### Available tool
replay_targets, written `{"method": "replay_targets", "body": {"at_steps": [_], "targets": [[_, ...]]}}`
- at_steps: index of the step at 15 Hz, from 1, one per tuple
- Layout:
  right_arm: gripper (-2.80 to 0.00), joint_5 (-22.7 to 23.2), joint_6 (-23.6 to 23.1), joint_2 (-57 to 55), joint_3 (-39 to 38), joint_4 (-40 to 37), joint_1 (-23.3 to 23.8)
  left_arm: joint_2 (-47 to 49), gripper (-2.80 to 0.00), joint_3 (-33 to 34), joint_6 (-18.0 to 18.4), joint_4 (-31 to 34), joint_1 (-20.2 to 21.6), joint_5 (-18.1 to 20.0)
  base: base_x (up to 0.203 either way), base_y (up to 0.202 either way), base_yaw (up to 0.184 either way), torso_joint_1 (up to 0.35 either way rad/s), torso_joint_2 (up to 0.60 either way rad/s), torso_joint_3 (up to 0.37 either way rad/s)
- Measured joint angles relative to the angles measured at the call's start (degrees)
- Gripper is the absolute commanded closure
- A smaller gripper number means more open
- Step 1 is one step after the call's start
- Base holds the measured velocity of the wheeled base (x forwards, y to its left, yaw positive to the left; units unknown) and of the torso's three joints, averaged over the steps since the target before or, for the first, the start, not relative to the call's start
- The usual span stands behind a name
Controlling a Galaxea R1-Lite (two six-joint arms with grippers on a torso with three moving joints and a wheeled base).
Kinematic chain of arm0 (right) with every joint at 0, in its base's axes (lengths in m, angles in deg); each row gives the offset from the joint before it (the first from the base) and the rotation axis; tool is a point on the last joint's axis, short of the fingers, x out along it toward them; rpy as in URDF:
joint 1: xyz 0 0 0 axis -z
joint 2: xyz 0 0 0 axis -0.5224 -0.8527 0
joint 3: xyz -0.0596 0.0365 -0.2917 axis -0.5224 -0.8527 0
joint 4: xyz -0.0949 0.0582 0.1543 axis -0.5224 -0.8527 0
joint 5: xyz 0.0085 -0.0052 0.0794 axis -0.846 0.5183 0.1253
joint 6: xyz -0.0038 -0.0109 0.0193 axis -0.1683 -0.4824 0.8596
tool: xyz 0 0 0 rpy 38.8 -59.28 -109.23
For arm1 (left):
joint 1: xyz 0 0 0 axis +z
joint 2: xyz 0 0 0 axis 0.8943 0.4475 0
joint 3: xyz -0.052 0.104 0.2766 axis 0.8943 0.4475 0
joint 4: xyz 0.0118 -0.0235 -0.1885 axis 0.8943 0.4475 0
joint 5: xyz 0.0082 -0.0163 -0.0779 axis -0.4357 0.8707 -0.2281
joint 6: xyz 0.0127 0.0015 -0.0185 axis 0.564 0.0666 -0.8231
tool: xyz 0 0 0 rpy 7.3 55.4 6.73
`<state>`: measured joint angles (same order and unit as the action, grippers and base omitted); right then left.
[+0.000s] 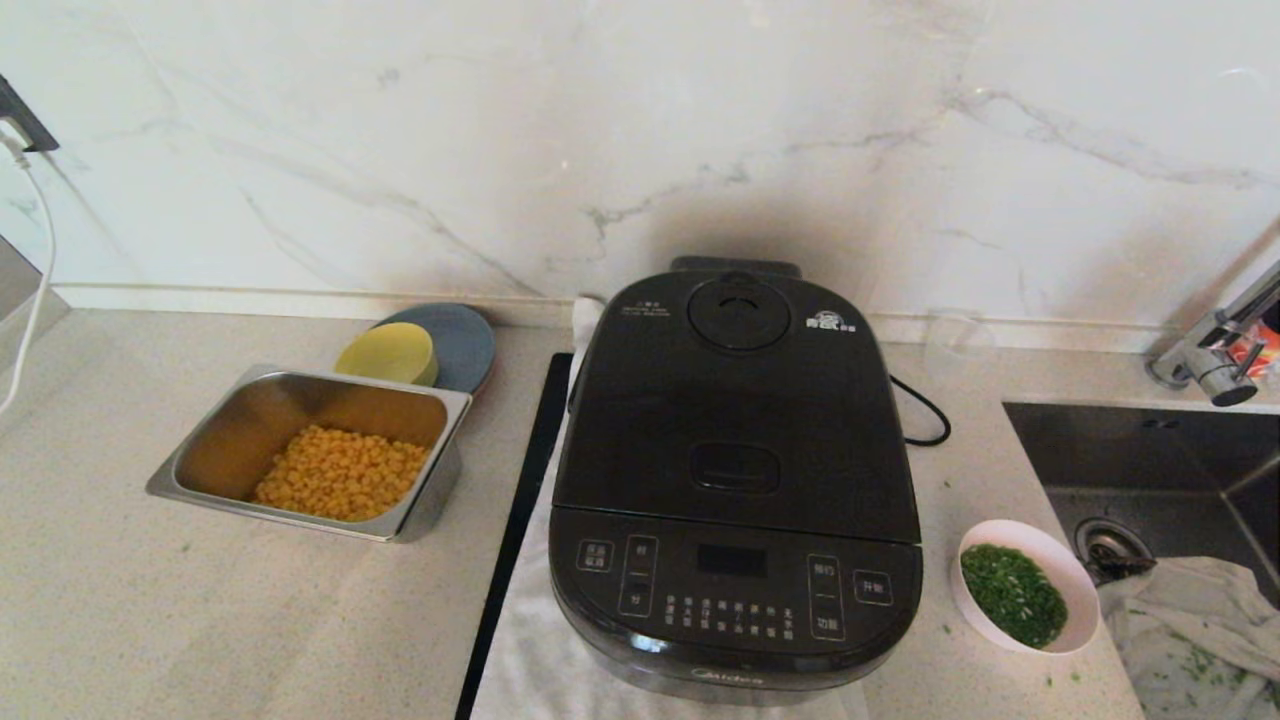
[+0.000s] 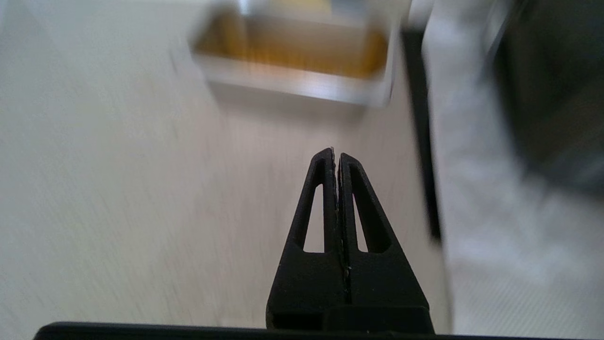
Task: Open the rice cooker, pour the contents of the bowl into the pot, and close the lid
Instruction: Open the rice cooker
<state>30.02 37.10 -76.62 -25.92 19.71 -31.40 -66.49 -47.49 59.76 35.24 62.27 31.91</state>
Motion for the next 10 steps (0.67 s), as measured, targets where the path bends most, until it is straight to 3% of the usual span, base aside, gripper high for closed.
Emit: {"method": "replay_targets", "body": {"at_steps": [3, 5, 7, 10], "targets": [[0.0, 0.0, 0.0, 0.0, 0.0, 0.0, 0.0, 7.22, 0.0, -11.54, -0.41, 0.0, -0.12, 0.32, 0.0, 0.0, 0.0, 0.0, 0.0, 0.0], [0.0, 0.0, -0.02, 0.0, 0.0, 0.02, 0.0, 16.38, 0.0, -20.27, -2.79, -0.4, -0.39, 2.39, 0.0, 0.0, 0.0, 0.0, 0.0, 0.0], [0.0, 0.0, 0.0, 0.0, 0.0, 0.0, 0.0, 26.85, 0.0, -29.63, -7.27, -0.44, -0.45, 6.32, 0.0, 0.0, 0.0, 0.0, 0.0, 0.0], [0.0, 0.0, -0.01, 0.0, 0.0, 0.01, 0.0, 44.04, 0.0, -46.17, -15.81, 1.23, -1.47, 15.22, 0.0, 0.0, 0.0, 0.0, 0.0, 0.0]]}}
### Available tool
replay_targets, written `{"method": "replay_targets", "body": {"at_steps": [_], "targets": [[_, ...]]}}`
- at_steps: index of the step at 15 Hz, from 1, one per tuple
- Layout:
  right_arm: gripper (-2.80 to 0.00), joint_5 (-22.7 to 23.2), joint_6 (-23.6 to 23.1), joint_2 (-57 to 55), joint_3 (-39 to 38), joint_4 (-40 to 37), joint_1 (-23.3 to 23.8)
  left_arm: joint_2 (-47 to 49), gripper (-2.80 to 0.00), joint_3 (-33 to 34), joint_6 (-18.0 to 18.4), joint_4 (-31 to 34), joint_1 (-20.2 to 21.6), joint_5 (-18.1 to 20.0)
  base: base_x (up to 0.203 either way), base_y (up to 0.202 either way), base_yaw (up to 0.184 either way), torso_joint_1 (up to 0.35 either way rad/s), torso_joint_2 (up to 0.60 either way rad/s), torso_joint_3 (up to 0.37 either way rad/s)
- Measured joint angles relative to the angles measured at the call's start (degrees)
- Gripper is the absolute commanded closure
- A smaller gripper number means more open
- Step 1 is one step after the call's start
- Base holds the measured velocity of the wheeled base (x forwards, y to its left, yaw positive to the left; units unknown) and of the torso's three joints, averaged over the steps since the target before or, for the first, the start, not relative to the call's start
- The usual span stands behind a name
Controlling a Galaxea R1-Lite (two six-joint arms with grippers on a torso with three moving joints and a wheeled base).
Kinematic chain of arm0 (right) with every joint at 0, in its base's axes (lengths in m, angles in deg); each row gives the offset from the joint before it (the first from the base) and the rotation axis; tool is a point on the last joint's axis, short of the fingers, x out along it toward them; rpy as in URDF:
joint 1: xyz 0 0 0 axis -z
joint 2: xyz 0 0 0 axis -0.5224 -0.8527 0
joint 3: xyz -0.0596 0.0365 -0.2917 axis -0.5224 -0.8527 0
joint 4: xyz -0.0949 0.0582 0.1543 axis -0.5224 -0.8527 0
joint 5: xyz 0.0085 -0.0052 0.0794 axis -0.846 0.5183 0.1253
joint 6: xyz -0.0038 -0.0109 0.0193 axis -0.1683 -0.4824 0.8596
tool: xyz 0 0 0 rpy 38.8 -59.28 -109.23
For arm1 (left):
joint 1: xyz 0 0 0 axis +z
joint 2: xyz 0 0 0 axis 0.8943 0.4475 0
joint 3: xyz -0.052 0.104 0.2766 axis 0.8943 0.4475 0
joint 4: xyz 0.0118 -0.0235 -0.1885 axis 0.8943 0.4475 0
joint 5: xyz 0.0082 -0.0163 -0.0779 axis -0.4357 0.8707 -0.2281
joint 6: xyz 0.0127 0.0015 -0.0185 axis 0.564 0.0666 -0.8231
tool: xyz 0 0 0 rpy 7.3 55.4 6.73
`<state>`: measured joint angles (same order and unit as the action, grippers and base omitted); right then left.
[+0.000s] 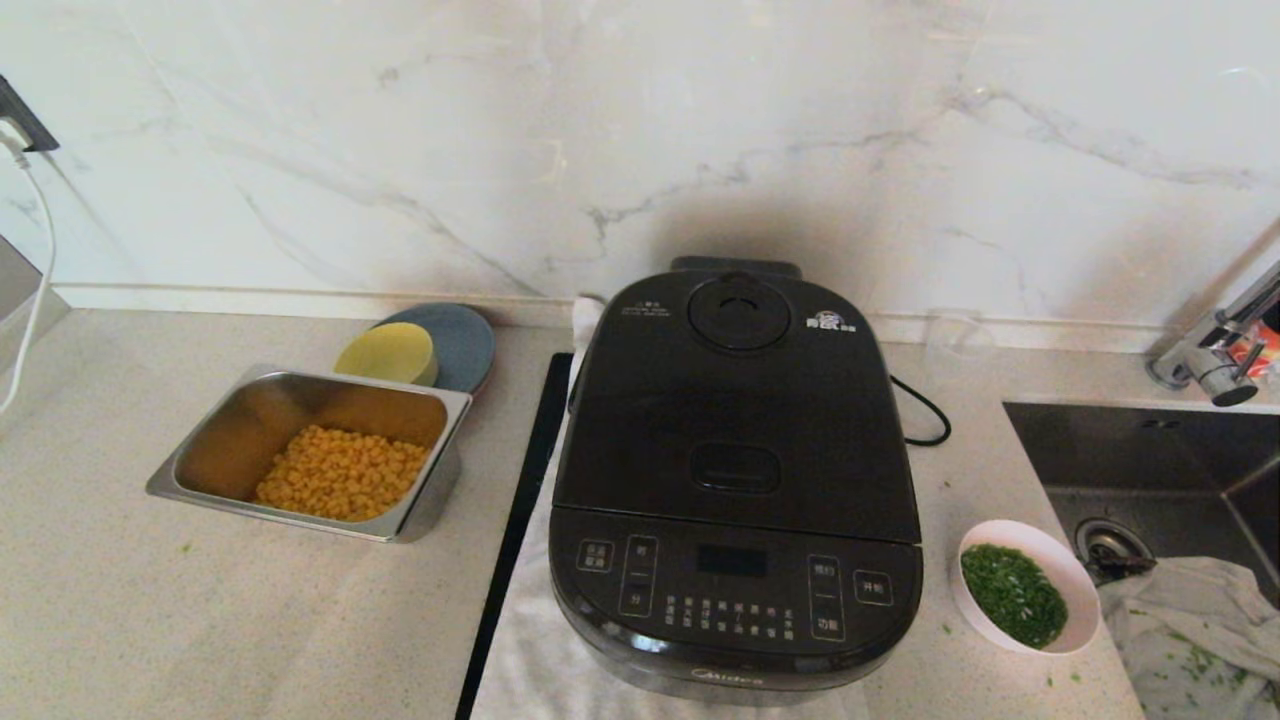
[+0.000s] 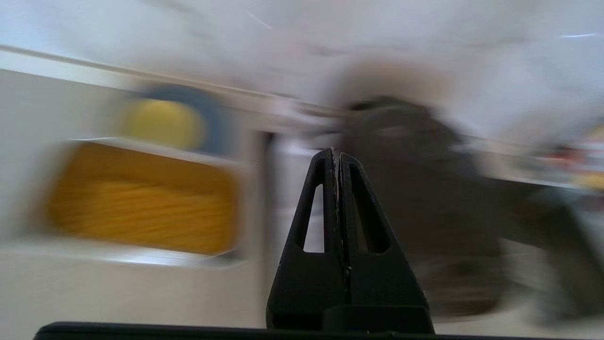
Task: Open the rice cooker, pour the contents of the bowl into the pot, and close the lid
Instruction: Open the rice cooker
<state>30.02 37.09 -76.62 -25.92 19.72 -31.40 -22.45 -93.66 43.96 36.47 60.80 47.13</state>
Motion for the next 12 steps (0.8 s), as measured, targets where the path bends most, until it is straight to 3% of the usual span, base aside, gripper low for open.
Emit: {"method": "replay_targets", "body": {"at_steps": [3, 5, 8, 12], "targets": [[0.0, 0.0, 0.01, 0.0, 0.0, -0.01, 0.0, 12.77, 0.0, -11.34, -8.23, 3.6, -7.92, 8.76, 0.0, 0.0, 0.0, 0.0, 0.0, 0.0], [0.0, 0.0, -0.01, 0.0, 0.0, -0.01, 0.0, 19.74, 0.0, -13.94, -11.35, 3.8, -15.53, 10.51, 0.0, 0.0, 0.0, 0.0, 0.0, 0.0], [0.0, 0.0, 0.01, 0.0, 0.0, -0.01, 0.0, 29.02, 0.0, -14.75, -13.11, 1.09, -23.87, 9.44, 0.0, 0.0, 0.0, 0.0, 0.0, 0.0], [0.0, 0.0, 0.0, 0.0, 0.0, -0.01, 0.0, 36.35, 0.0, -15.27, -13.99, -1.83, -32.41, 3.34, 0.0, 0.0, 0.0, 0.0, 0.0, 0.0]]}}
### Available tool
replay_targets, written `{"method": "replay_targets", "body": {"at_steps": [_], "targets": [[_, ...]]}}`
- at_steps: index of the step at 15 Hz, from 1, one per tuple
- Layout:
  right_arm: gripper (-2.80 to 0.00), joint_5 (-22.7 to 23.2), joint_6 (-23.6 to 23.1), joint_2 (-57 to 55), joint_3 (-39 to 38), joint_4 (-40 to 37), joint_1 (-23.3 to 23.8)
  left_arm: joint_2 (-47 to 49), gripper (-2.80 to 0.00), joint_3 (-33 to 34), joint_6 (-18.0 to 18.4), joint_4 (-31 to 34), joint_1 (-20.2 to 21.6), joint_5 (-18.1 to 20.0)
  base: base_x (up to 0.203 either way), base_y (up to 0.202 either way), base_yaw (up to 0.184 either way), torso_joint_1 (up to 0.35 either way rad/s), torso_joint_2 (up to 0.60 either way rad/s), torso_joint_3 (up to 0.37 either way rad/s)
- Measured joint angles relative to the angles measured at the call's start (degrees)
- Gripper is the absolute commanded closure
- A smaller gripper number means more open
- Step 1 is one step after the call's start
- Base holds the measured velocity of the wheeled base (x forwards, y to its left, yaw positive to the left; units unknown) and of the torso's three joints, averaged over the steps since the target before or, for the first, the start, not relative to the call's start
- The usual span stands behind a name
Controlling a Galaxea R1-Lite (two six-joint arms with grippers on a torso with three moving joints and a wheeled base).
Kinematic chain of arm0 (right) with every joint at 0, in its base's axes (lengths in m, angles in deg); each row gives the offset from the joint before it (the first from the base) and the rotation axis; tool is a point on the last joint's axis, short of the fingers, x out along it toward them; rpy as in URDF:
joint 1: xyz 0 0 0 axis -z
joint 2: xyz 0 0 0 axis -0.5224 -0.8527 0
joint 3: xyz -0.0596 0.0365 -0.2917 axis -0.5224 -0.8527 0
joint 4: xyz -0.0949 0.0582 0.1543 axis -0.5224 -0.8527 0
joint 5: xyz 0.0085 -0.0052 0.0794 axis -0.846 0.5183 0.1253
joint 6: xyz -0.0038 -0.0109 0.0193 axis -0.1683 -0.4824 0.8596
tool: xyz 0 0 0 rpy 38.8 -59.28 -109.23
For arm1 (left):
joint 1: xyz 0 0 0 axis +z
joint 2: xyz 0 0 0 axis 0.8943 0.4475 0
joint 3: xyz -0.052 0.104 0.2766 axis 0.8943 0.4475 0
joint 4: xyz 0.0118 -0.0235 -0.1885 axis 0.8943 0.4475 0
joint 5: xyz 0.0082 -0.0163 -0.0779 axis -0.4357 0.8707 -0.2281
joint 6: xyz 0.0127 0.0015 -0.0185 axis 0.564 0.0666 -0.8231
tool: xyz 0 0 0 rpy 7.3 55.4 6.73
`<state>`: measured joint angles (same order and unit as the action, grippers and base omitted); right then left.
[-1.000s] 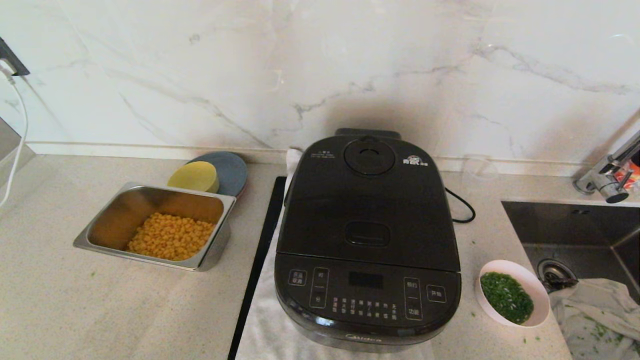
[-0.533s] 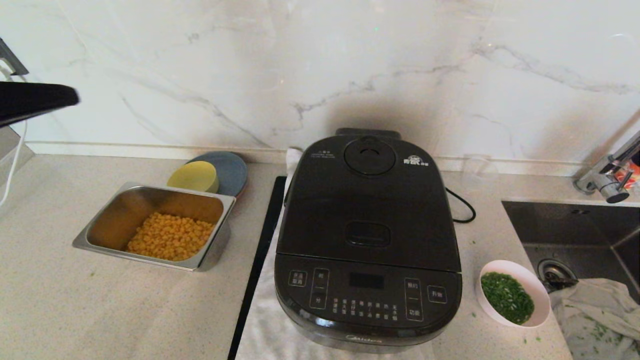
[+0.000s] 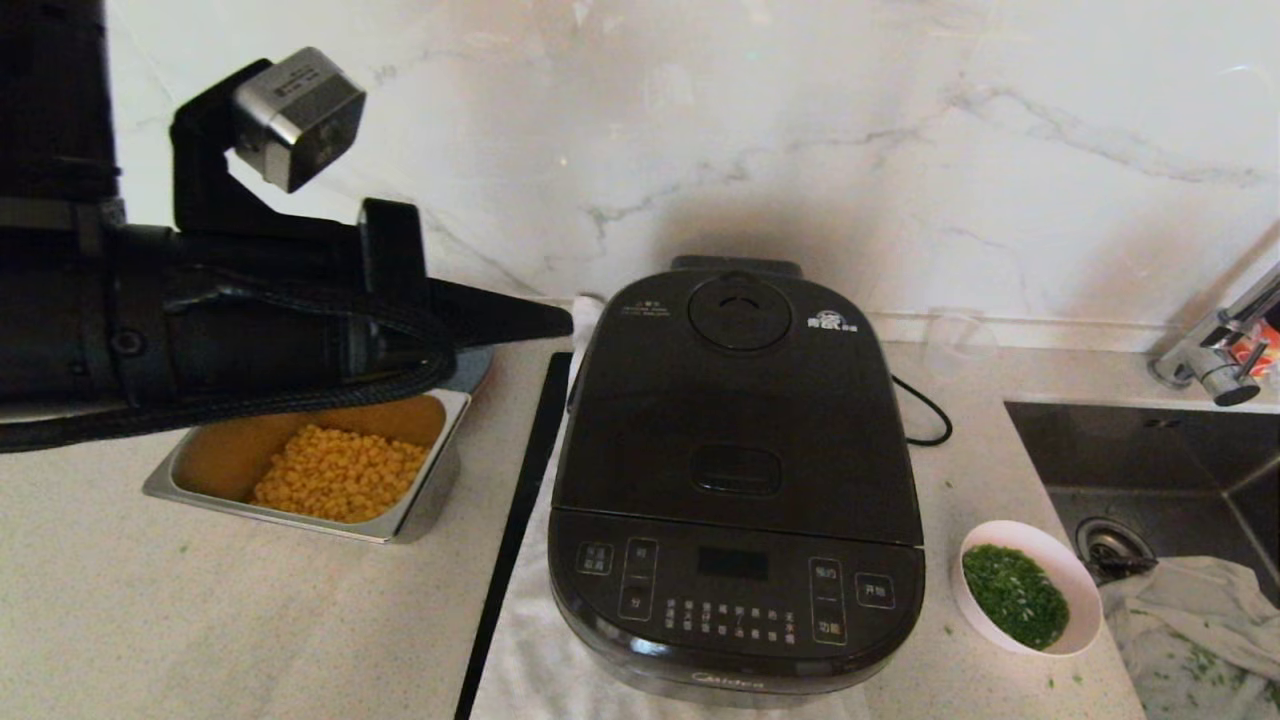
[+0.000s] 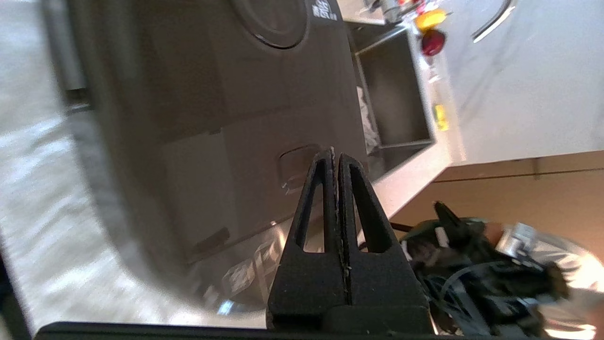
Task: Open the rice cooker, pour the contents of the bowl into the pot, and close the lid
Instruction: Open the rice cooker
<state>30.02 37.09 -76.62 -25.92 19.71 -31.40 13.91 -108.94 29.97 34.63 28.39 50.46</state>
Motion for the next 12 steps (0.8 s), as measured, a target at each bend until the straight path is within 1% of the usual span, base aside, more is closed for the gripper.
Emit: {"method": "replay_targets", "body": {"at_steps": [1, 3, 4, 5, 8, 11, 12], "targets": [[0.0, 0.0, 0.02, 0.0, 0.0, 0.0, 0.0, 1.31, 0.0, -0.25, 0.06, -0.61, -2.47, -2.67, 0.0, 0.0, 0.0, 0.0, 0.0, 0.0], [0.0, -0.01, 0.01, 0.0, 0.0, 0.0, 0.0, 4.43, 0.0, -0.53, 0.39, -1.56, -7.8, -9.29, 0.0, 0.0, 0.0, 0.0, 0.0, 0.0], [0.0, 0.0, 0.02, 0.0, 0.0, 0.0, 0.0, 6.04, 0.0, -0.53, 0.54, -1.74, -9.95, -11.95, 0.0, 0.0, 0.0, 0.0, 0.0, 0.0], [0.0, -0.02, -0.01, 0.0, 0.0, 0.0, 0.0, 7.49, 0.0, -0.42, 0.63, -2.22, -11.6, -13.7, 0.0, 0.0, 0.0, 0.0, 0.0, 0.0], [0.0, 0.0, 0.02, 0.0, 0.0, 0.0, 0.0, 10.55, 0.0, 0.0, 0.67, -4.72, -13.81, -16.17, 0.0, 0.0, 0.0, 0.0, 0.0, 0.0], [0.0, -0.02, 0.02, 0.0, 0.0, 0.0, 0.0, 11.99, 0.0, -0.01, 1.18, -6.36, -14.17, -16.6, 0.0, 0.0, 0.0, 0.0, 0.0, 0.0], [0.0, 0.0, 0.01, 0.0, 0.0, 0.0, 0.0, 12.46, 0.0, -0.06, 1.18, -6.36, -14.2, -17.44, 0.0, 0.0, 0.0, 0.0, 0.0, 0.0]]}}
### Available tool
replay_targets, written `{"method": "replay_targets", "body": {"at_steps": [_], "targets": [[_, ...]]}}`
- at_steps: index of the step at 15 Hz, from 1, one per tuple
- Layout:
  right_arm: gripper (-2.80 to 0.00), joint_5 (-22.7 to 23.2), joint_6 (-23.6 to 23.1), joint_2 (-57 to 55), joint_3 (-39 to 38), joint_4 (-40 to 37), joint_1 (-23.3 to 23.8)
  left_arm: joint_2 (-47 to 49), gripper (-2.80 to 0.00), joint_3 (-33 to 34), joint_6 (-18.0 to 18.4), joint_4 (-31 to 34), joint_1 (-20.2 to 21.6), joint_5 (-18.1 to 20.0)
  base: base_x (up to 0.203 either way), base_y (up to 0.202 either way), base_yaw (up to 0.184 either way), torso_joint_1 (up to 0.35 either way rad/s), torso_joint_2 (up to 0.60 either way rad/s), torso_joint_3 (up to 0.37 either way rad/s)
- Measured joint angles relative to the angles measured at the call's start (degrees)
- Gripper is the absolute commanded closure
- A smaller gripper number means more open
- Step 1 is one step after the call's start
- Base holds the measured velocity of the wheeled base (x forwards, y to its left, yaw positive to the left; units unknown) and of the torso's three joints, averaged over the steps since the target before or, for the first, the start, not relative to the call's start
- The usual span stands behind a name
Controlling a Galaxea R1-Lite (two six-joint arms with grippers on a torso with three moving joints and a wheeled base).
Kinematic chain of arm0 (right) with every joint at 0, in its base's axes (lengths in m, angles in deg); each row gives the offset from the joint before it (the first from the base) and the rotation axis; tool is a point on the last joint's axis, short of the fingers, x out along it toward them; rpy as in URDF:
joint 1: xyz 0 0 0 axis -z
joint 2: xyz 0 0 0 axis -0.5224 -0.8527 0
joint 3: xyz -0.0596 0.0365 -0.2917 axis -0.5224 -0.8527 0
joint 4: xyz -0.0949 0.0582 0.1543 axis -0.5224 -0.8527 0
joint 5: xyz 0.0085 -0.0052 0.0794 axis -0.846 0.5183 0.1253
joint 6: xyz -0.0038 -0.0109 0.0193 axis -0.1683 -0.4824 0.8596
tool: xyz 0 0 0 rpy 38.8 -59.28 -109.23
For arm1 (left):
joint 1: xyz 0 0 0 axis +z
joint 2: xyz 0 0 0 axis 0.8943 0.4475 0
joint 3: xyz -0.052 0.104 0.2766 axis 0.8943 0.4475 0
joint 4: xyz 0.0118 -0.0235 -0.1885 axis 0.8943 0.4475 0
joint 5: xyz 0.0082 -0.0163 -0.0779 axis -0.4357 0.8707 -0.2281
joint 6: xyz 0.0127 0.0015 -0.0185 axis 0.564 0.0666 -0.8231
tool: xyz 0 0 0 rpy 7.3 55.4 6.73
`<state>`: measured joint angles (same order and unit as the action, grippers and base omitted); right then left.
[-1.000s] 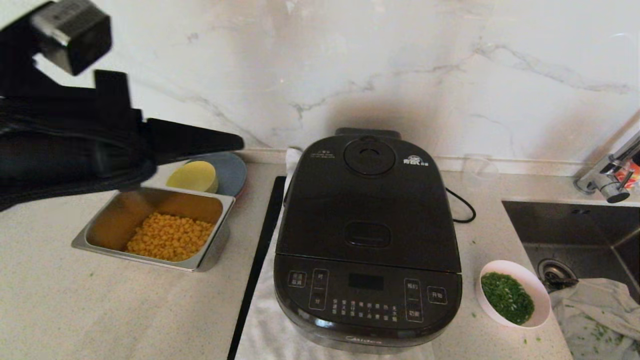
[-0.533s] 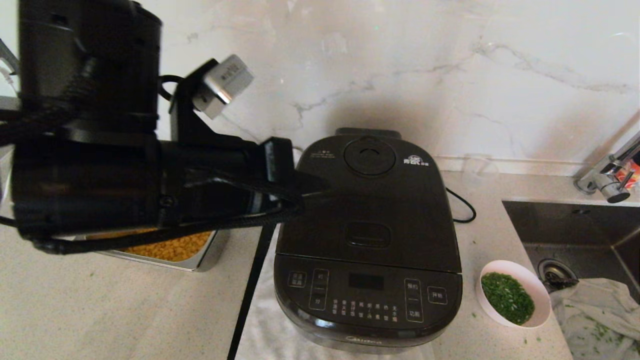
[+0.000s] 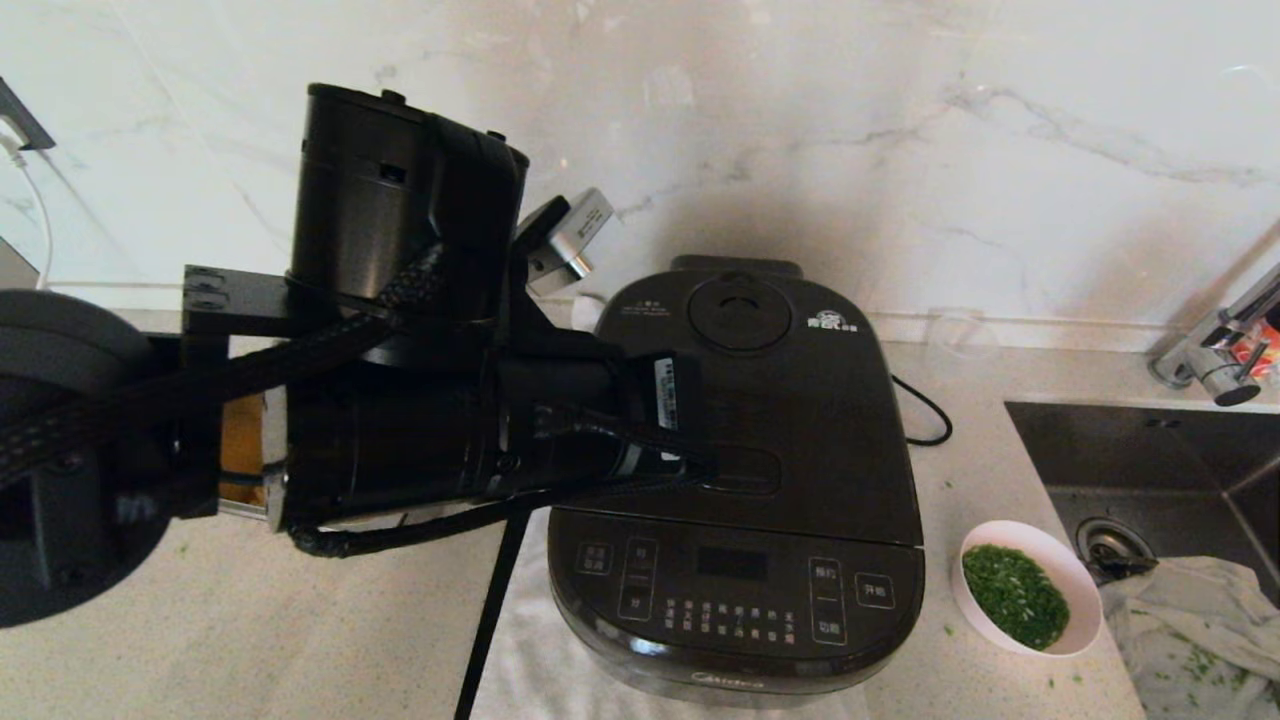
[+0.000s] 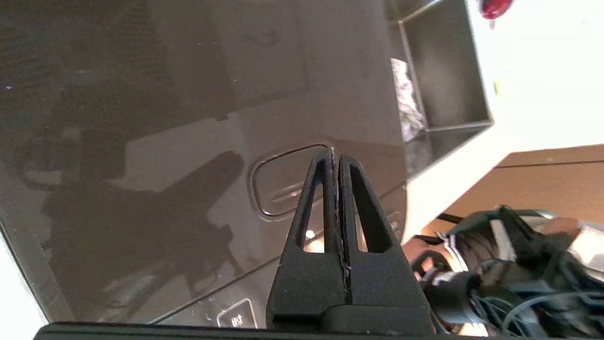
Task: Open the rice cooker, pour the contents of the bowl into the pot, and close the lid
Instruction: Open the rice cooker
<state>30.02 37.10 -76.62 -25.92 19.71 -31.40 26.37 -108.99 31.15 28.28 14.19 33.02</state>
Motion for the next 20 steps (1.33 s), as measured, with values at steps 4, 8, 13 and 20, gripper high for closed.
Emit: {"method": "replay_targets", "body": {"at_steps": [4, 8, 13, 20], "targets": [[0.0, 0.02, 0.0, 0.0, 0.0, 0.0, 0.0, 2.18, 0.0, -0.06, 0.17, -0.05, -0.16, -3.07, 0.0, 0.0, 0.0, 0.0, 0.0, 0.0], [0.0, 0.0, 0.0, 0.02, 0.0, -0.02, 0.0, 3.23, 0.0, -0.44, 0.18, -0.08, -0.69, -3.04, 0.0, 0.0, 0.0, 0.0, 0.0, 0.0], [0.0, 0.0, 0.0, 0.0, 0.0, 0.0, 0.0, 4.06, 0.0, 0.32, 0.12, -0.3, -1.12, -3.71, 0.0, 0.0, 0.0, 0.0, 0.0, 0.0], [0.0, 0.0, 0.0, 0.01, 0.0, 0.0, 0.0, 4.7, 0.0, 2.68, 0.06, -3.31, -1.49, -4.51, 0.0, 0.0, 0.0, 0.0, 0.0, 0.0]]}}
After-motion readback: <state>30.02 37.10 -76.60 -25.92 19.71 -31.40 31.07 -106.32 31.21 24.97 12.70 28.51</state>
